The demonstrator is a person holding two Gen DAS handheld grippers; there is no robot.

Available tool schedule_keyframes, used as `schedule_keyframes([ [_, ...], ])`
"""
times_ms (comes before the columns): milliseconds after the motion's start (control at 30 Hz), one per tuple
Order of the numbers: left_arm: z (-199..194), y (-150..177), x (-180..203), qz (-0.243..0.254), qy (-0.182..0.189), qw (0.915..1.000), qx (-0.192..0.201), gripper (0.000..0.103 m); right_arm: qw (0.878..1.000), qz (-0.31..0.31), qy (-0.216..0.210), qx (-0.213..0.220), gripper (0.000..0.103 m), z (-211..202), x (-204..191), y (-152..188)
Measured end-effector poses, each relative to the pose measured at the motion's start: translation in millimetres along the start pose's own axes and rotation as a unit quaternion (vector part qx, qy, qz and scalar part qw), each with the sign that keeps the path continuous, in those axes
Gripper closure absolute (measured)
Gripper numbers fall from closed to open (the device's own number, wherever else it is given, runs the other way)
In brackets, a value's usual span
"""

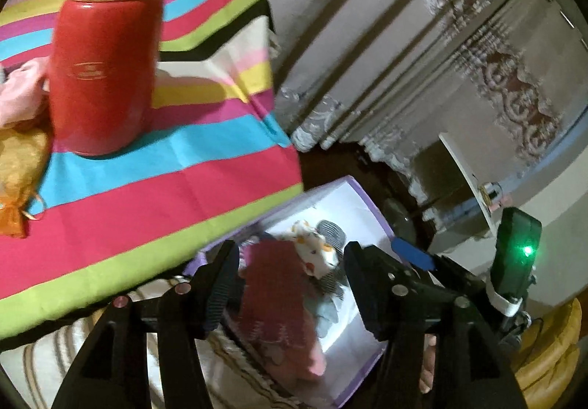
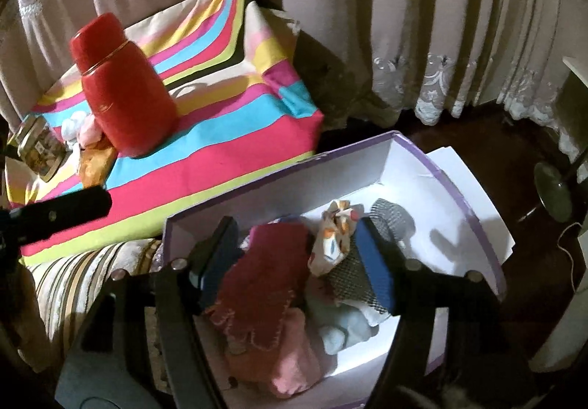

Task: Organize soft objects
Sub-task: 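Move both open grippers back over the pile on the striped cloth, then grasp the light blue fuzzy sock with the left gripper while the right gripper grasps the pink knit item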

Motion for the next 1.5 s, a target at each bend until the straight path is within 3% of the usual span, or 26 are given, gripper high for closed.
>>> schedule_keyframes([
  [533, -55.8, -22.1, -81.8, -0.072, -0.049, 0.9943, 0.06, 0.043, 0.997, -0.068, -0.031, -0.011, 0.033, -0.5, -76.9, -8.2],
  [700, -81.7, -29.3, -129.0, -0.122, -0.074, 0.9859, 0.086, 0.043, 0.994, -0.102, -0.046, -0.015, 0.033, 1.6, -112.1, -10.7],
  [900, -117.9, -32.4, -192.0, -0.193, -0.098, 0.9691, 0.119, 0.043, 0.986, -0.152, -0.067, -0.016, 0.033, 5.5, -165.5, -15.5],
  [1267, -156.4, -30.8, -261.8, -0.264, -0.113, 0.9446, 0.158, 0.043, 0.955, -0.288, -0.066, 0.01, 0.029, 15.8, -269.9, -26.6],
  [1500, -167.4, -23.4, -286.8, -0.288, -0.119, 0.9351, 0.169, 0.043, 0.924, -0.378, -0.039, 0.037, 0.029, 35.4, -326.5, -35.1],
])
Point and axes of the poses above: each gripper's, at about its wrist camera, not at the fingertips, and z roughly the way its jaws point, x to its right, y to its underside, the point moved 4 cm from there along z, roughly the way its jaws point, and after that the axes turned 2 degrees about -y, right-handed, at the moved point
